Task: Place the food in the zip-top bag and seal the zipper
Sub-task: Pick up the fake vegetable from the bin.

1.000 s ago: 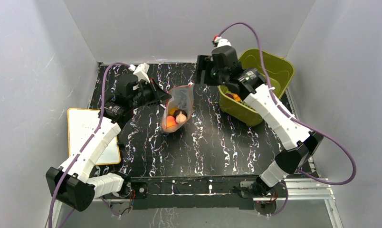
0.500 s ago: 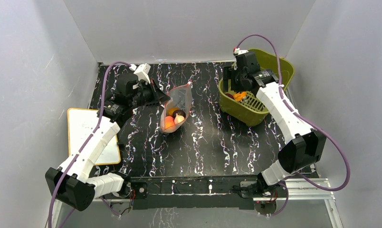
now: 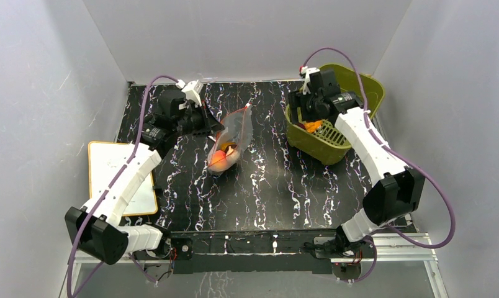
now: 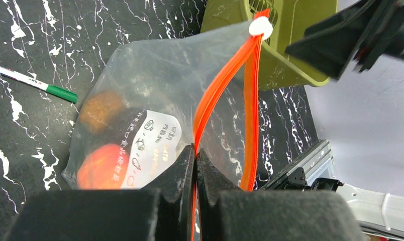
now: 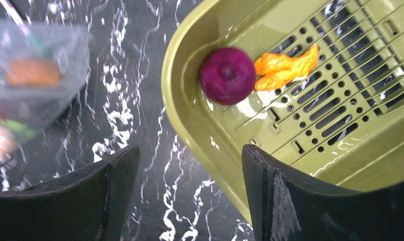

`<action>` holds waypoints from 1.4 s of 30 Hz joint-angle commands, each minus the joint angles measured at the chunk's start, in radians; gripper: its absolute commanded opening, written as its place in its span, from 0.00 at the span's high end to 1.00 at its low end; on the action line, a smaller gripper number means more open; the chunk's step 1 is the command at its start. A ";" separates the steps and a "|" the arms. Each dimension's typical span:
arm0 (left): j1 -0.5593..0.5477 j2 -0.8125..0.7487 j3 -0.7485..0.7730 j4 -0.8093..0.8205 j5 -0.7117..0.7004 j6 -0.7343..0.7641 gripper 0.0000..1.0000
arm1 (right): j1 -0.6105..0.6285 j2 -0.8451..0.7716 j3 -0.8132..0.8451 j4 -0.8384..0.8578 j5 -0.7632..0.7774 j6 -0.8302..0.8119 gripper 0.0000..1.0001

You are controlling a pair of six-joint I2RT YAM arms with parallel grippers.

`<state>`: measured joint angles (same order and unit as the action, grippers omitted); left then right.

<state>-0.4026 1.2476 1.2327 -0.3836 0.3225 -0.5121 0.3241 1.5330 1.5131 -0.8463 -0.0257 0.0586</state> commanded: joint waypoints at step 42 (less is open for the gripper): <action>-0.002 0.021 0.078 -0.010 0.039 0.096 1.00 | -0.265 0.536 0.197 0.297 0.173 0.167 0.50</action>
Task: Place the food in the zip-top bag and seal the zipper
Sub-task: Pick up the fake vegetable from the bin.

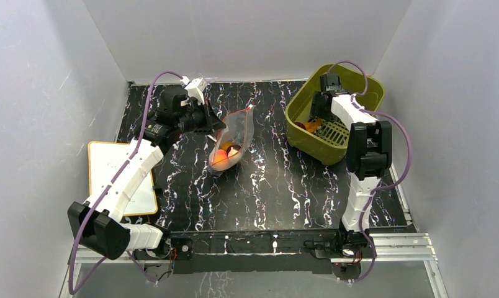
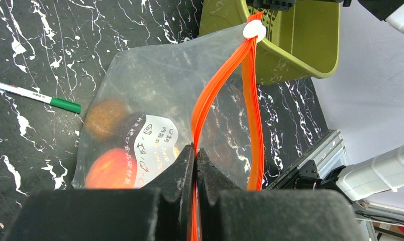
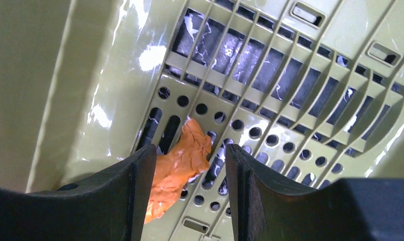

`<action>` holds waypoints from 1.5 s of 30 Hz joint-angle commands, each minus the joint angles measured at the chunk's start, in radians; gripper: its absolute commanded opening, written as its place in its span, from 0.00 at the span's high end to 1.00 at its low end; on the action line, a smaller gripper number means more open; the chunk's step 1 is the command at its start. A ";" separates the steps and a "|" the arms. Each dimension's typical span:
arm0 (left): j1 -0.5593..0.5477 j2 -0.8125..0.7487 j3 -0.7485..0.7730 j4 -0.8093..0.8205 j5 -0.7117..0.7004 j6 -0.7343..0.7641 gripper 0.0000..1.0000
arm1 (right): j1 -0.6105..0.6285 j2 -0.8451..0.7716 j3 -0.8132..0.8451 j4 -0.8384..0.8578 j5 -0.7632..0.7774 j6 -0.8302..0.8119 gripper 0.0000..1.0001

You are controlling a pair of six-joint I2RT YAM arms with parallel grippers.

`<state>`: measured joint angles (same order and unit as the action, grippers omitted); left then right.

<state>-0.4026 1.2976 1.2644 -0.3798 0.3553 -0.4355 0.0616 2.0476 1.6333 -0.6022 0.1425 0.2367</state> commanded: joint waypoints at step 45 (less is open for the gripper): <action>-0.001 -0.021 0.061 -0.017 -0.031 0.015 1.00 | -0.009 0.069 0.096 0.023 0.023 -0.089 0.94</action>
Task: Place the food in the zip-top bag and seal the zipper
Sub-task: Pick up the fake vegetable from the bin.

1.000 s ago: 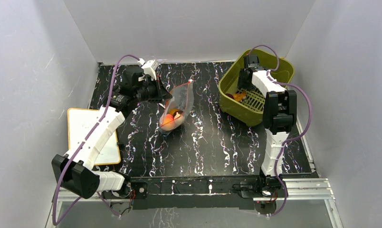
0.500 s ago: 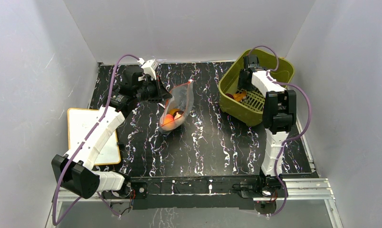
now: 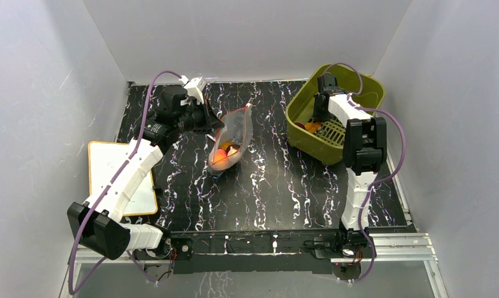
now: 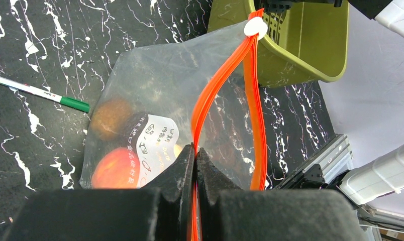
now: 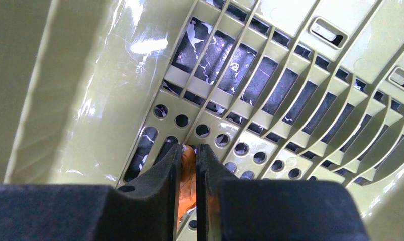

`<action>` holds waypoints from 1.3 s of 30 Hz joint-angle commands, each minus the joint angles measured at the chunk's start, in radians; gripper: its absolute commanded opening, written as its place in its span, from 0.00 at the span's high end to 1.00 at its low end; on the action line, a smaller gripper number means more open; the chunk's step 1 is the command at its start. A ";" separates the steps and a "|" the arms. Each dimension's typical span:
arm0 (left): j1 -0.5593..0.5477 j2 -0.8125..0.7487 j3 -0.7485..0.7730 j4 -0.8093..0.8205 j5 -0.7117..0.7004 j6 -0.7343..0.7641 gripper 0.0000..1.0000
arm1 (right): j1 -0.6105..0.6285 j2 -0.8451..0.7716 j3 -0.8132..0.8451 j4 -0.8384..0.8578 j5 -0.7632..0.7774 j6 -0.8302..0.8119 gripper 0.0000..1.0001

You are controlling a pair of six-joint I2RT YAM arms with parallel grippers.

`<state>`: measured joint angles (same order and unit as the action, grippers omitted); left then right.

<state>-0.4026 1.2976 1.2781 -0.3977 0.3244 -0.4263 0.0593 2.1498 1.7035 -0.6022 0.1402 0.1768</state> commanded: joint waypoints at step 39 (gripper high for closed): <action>-0.001 -0.058 -0.020 0.079 -0.007 -0.051 1.00 | 0.065 -0.463 0.144 -0.158 -0.015 0.081 1.00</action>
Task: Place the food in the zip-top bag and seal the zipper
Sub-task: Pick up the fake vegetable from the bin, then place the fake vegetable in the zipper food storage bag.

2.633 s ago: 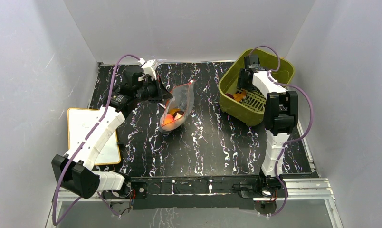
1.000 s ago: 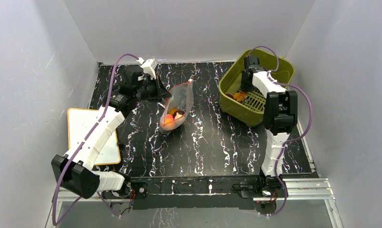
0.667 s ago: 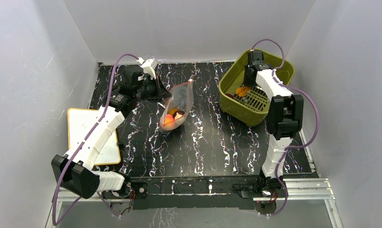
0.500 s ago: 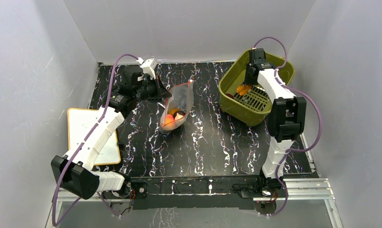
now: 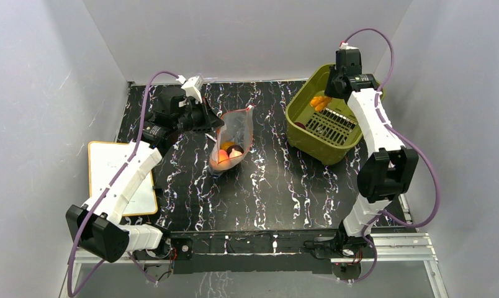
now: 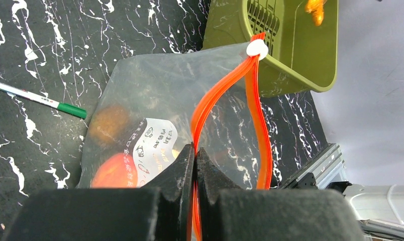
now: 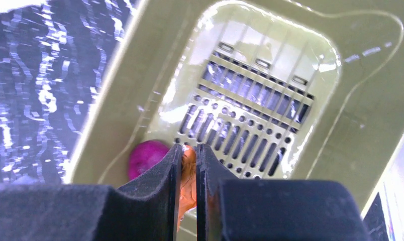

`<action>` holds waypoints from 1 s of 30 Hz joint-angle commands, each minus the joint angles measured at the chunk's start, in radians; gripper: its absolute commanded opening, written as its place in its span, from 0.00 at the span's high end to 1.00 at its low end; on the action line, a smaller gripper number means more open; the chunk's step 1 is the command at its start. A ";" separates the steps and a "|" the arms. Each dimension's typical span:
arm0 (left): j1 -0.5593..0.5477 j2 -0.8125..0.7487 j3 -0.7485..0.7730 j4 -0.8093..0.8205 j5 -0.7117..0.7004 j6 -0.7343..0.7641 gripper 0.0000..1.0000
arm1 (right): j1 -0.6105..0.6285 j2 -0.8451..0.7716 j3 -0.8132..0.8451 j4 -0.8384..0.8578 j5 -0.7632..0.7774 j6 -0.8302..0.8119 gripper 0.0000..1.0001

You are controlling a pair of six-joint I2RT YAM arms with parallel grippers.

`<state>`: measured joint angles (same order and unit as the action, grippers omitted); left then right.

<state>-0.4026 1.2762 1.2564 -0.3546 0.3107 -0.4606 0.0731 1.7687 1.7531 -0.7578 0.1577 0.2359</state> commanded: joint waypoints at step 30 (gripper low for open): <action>-0.002 -0.052 -0.038 0.073 0.043 -0.061 1.00 | 0.609 -0.167 0.000 0.327 -0.268 0.014 0.99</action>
<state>-0.4026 1.2697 1.2224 -0.3107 0.3305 -0.5163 0.6582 1.6295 1.7920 -0.5526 -0.0792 0.2840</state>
